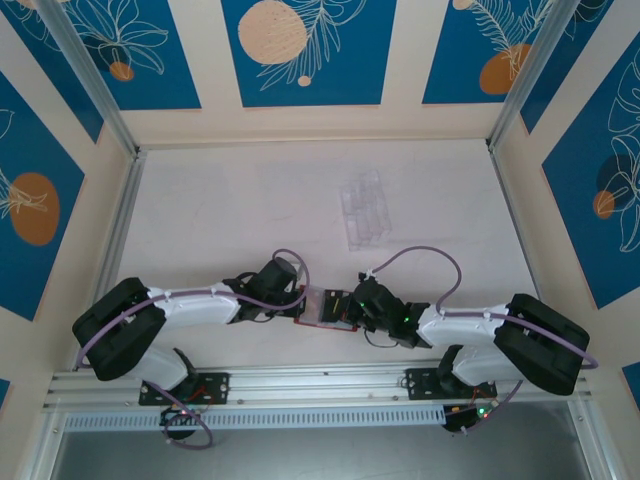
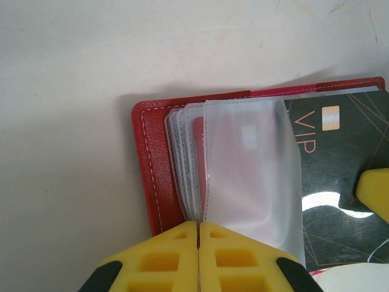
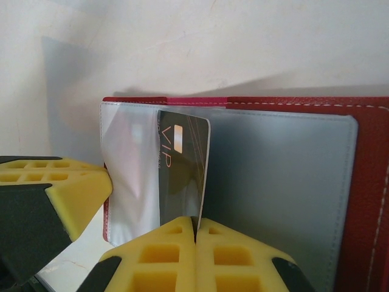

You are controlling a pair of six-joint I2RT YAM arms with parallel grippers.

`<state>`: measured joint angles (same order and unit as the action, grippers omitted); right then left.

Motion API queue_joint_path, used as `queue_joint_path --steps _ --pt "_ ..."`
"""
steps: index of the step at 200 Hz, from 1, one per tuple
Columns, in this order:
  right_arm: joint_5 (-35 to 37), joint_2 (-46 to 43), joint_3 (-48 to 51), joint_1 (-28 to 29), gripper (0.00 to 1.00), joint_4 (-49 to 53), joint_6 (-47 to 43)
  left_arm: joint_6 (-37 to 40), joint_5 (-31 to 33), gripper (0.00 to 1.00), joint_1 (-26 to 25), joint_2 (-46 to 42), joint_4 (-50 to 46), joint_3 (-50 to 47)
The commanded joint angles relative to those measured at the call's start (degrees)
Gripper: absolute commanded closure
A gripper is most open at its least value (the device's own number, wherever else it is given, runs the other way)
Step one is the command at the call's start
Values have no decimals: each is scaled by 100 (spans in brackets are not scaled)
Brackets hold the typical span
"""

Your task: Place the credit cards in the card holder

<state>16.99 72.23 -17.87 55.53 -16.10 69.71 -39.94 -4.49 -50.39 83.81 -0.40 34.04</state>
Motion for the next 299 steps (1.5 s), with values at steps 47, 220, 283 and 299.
queue_joint_path --steps 47,220,283,299 --pt "169 86 305 165 100 741 207 66 62 94 -76 257 -736 -198" --pt "42 651 -109 69 100 777 -179 89 10 94 -76 301 -716 -154" --pt "110 802 -366 -104 100 1019 -233 74 27 94 -76 276 -733 -179" --pt "199 760 -336 -127 100 1100 -148 69 36 94 -76 276 -741 -184"
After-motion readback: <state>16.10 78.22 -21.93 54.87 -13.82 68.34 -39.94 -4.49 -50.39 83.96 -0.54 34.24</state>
